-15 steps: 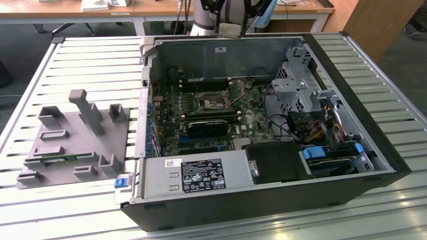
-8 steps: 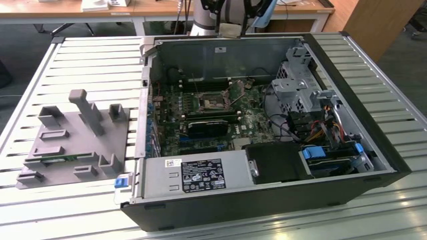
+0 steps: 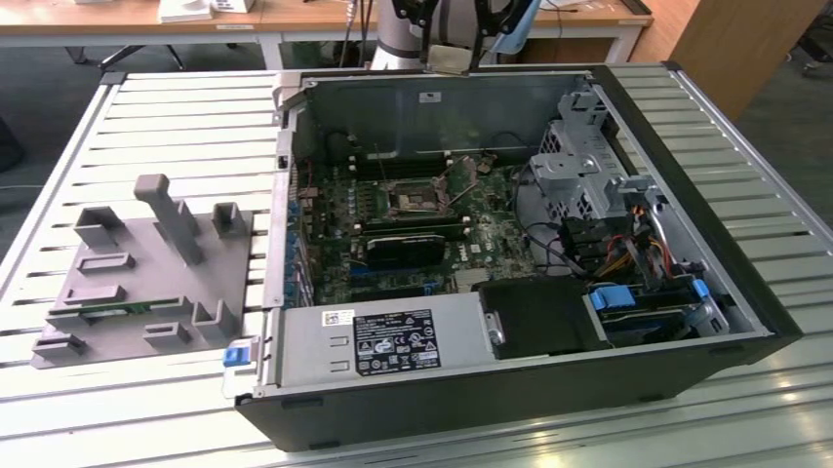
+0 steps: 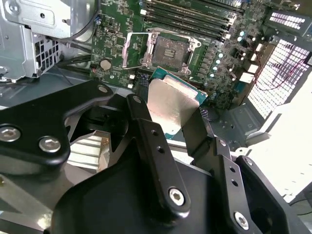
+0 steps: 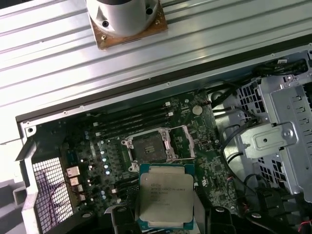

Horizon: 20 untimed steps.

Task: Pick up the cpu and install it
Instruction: 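Place the cpu into insertion slot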

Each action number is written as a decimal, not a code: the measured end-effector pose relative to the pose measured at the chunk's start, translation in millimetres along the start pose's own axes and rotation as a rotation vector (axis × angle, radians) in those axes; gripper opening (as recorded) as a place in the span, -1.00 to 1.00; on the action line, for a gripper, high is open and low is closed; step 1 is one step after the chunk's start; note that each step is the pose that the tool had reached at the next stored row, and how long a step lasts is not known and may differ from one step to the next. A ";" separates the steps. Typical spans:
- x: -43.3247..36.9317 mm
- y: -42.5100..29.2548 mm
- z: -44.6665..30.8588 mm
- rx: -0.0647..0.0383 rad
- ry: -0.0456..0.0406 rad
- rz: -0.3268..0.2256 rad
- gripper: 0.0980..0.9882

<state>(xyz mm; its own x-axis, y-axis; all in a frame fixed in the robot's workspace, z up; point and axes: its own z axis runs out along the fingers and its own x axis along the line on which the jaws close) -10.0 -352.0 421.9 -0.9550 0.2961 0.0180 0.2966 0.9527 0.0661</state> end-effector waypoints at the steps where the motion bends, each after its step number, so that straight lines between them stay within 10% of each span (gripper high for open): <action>1: 0.0 0.0 0.0 0.000 -0.0003 0.004 -0.02; 20: 0.0 0.0 0.5 -0.002 -0.0075 0.114 -0.02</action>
<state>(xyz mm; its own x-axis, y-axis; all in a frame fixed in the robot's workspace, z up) -10.0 -352.1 421.3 -0.9150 0.4030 0.0180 0.4033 0.9127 0.0660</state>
